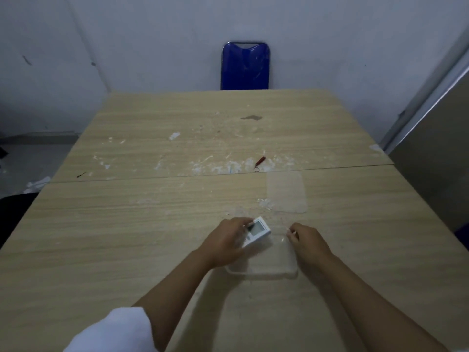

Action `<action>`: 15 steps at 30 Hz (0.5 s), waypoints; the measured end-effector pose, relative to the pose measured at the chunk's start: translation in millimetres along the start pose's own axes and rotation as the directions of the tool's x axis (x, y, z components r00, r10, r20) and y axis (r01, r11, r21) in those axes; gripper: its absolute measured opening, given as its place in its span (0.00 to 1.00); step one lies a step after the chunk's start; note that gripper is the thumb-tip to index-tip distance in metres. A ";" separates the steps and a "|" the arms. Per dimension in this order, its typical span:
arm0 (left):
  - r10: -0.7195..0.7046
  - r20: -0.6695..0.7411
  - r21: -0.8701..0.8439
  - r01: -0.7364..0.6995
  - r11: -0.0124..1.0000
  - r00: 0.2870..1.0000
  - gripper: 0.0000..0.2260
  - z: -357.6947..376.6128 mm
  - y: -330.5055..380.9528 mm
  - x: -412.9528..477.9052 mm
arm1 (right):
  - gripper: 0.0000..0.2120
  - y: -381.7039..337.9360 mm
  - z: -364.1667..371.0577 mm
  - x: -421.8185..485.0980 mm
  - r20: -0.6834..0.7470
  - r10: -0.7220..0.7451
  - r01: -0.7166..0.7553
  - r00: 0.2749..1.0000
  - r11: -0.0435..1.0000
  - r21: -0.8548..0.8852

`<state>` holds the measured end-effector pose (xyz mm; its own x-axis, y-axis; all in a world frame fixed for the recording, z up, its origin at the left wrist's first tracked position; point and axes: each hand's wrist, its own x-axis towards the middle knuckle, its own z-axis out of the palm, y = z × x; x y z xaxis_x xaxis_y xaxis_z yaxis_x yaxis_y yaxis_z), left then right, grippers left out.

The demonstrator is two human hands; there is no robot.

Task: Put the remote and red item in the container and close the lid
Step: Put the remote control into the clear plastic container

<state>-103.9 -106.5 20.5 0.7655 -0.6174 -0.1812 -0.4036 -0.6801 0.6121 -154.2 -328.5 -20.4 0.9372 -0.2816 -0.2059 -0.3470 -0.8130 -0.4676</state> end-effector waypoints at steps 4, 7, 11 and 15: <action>0.053 0.087 0.125 -0.063 0.990 0.995 0.25 10.5 5.7 7.5 | 0.10 3.8 3.2 -0.1 -0.010 0.010 -0.009 1.000 0.996 0.091; 0.086 0.175 0.158 -0.114 0.981 0.981 0.24 18.2 7.2 13.6 | 0.10 5.0 3.6 -0.8 -0.014 0.004 -0.002 1.000 0.991 0.132; 0.093 0.195 0.176 -0.128 0.976 0.976 0.24 28.2 3.0 19.5 | 0.10 5.0 1.6 -0.6 0.003 -0.011 0.011 1.000 0.996 0.087; 0.085 0.234 0.167 -0.126 0.978 0.969 0.26 35.6 -1.7 19.0 | 0.11 4.8 -0.1 2.9 0.028 -0.049 0.048 0.998 0.998 0.030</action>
<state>-106.5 -131.2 -11.4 0.5898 -0.7483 -0.3036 -0.5749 -0.6531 0.4929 -153.1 -333.3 -23.2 0.9517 -0.2273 -0.2064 -0.3024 -0.8101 -0.5023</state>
